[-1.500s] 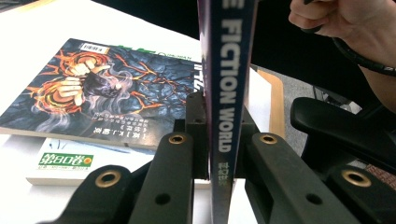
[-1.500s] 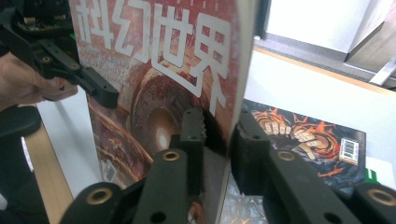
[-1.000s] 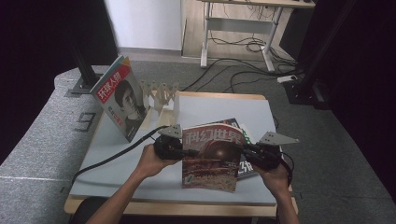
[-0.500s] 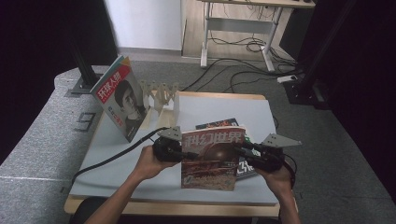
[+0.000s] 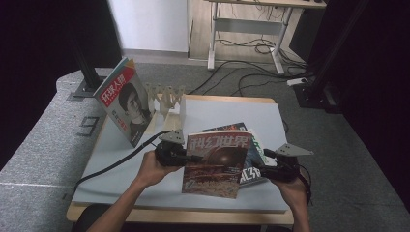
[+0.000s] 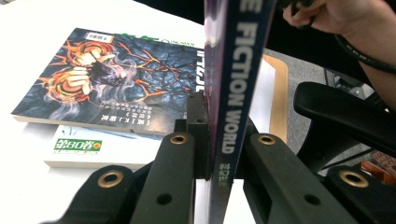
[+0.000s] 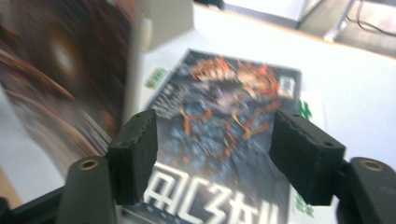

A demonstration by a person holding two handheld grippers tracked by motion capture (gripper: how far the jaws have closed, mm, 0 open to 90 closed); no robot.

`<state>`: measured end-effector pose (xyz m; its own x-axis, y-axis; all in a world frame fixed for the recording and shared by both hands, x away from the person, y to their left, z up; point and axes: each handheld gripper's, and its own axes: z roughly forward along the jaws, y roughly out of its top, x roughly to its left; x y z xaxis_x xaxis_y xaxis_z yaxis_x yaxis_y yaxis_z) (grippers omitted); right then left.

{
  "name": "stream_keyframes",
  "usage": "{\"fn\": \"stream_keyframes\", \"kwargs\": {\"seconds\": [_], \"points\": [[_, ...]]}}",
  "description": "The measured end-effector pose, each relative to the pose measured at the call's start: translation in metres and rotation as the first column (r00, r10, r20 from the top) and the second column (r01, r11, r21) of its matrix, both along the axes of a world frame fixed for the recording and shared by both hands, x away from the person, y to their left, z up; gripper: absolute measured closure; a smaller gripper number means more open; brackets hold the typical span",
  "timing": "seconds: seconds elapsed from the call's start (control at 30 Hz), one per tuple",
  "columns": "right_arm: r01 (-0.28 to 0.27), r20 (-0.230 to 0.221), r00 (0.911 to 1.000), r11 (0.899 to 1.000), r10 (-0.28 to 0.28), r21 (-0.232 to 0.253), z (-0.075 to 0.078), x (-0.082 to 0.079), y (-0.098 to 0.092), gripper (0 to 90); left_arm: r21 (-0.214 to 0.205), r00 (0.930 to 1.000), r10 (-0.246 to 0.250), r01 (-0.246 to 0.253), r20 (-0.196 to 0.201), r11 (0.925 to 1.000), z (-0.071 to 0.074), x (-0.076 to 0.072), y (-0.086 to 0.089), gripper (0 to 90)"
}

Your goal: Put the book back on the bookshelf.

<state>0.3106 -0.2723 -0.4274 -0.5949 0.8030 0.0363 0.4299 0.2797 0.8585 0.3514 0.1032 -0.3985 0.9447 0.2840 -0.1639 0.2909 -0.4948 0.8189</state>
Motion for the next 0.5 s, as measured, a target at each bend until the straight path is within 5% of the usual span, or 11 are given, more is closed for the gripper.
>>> {"fn": "stream_keyframes", "kwargs": {"seconds": [0.17,0.5], "points": [[0.062,-0.050,0.9967,0.997,-0.065,-0.048,-0.021,0.003,-0.006,19.4,-0.012,1.0000,0.007,-0.007,-0.005,0.9999,0.006,0.001,0.004,84.2],[0.151,-0.085,0.9847,0.988,-0.152,-0.028,-0.047,0.003,-0.023,12.6,-0.028,0.9973,0.072,-0.071,0.013,0.9971,0.023,0.003,0.021,84.2]]}}
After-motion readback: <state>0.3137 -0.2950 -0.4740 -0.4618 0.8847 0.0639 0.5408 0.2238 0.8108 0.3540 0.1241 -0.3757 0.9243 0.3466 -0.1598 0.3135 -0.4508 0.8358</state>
